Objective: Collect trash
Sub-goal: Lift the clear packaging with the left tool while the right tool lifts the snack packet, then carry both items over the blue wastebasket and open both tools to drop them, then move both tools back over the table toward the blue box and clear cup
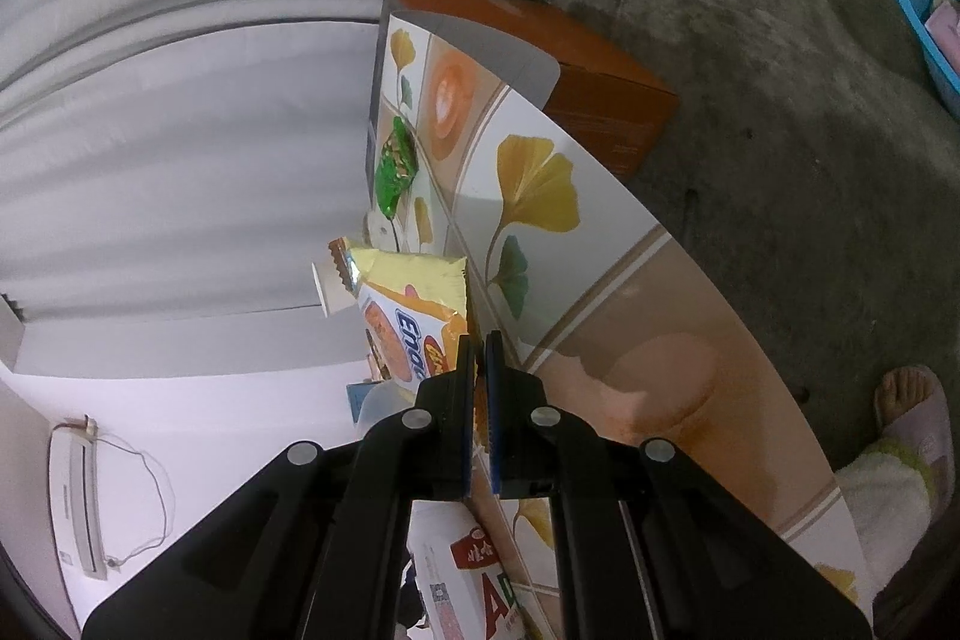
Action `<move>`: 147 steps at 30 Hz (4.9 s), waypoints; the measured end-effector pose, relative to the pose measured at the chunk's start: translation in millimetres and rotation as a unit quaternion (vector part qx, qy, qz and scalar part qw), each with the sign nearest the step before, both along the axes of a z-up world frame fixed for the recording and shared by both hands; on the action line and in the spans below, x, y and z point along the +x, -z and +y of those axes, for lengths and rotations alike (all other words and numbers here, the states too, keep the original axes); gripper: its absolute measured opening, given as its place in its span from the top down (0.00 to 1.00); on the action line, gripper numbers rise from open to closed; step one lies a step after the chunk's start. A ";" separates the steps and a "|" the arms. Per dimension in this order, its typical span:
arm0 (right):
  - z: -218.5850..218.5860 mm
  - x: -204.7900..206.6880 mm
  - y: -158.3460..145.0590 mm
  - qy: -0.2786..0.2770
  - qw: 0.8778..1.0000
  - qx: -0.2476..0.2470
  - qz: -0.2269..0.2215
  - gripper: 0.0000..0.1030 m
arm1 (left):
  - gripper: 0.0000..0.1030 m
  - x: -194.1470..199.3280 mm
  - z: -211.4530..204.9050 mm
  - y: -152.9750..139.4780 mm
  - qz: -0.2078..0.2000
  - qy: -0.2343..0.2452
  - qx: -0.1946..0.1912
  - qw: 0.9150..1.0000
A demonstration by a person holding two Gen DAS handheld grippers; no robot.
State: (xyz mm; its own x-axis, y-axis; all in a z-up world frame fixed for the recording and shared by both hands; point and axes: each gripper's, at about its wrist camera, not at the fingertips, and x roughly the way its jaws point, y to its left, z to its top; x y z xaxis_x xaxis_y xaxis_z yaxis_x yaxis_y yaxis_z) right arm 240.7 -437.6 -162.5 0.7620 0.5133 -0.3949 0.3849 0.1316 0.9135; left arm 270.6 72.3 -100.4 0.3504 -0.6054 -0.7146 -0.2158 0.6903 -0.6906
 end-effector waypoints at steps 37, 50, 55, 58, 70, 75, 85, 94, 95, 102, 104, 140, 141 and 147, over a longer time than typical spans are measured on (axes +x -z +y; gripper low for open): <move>-52.8 -205.0 -19.3 0.194 0.968 0.090 -0.129 0.96 | 0.99 -90.7 -99.1 -180.7 -0.293 0.147 -0.065 0.942; -113.6 -284.8 7.6 0.282 0.946 0.097 -0.128 0.96 | 0.99 -112.3 -293.9 -173.2 -0.274 0.295 -0.059 0.913; -135.4 -308.7 29.9 0.314 0.941 0.082 -0.092 0.96 | 0.99 -115.6 -365.5 -144.5 -0.239 0.336 -0.049 0.910; -149.4 -324.4 46.7 0.333 0.939 0.061 -0.053 0.96 | 0.99 -118.9 -406.6 -121.1 -0.210 0.355 -0.040 0.910; -201.3 -320.1 103.4 0.335 0.939 0.006 0.081 0.96 | 0.99 -108.7 -547.8 -14.9 -0.121 0.393 0.017 0.911; -229.7 -289.1 122.1 0.321 0.941 0.002 0.109 0.94 | 0.96 -90.5 -596.6 29.2 -0.095 0.402 0.046 0.909; -256.4 -274.4 169.4 0.291 0.928 -0.102 0.211 0.50 | 0.50 -75.0 -630.4 94.2 -0.072 0.398 0.090 0.910; -211.6 -304.6 105.6 0.284 0.912 -0.237 0.178 0.50 | 0.48 -93.5 -600.9 34.7 -0.150 0.427 0.069 0.889; -206.8 -305.3 96.2 0.281 0.908 -0.255 0.175 0.50 | 0.44 -99.8 -593.0 19.6 -0.174 0.435 0.066 0.881; -134.3 -318.9 -16.1 0.278 0.853 -0.424 0.120 0.24 | 0.22 -133.8 -532.2 -57.2 -0.275 0.461 0.047 0.843; -115.5 -318.9 -44.0 0.269 0.838 -0.464 0.100 0.17 | 0.20 -139.6 -511.9 -73.8 -0.292 0.459 0.051 0.837; 97.8 -270.7 -206.1 0.099 0.789 -0.597 -0.107 0.06 | 0.15 -154.5 -82.6 -192.4 -0.440 0.161 0.096 0.878; 95.8 -270.4 -205.1 0.100 0.792 -0.593 -0.105 0.06 | 0.15 -153.6 -72.8 -191.4 -0.436 0.149 0.100 0.882; 85.5 -254.8 -188.1 0.083 0.821 -0.557 -0.094 0.06 | 0.15 -145.3 -33.4 -180.6 -0.413 0.107 0.128 0.895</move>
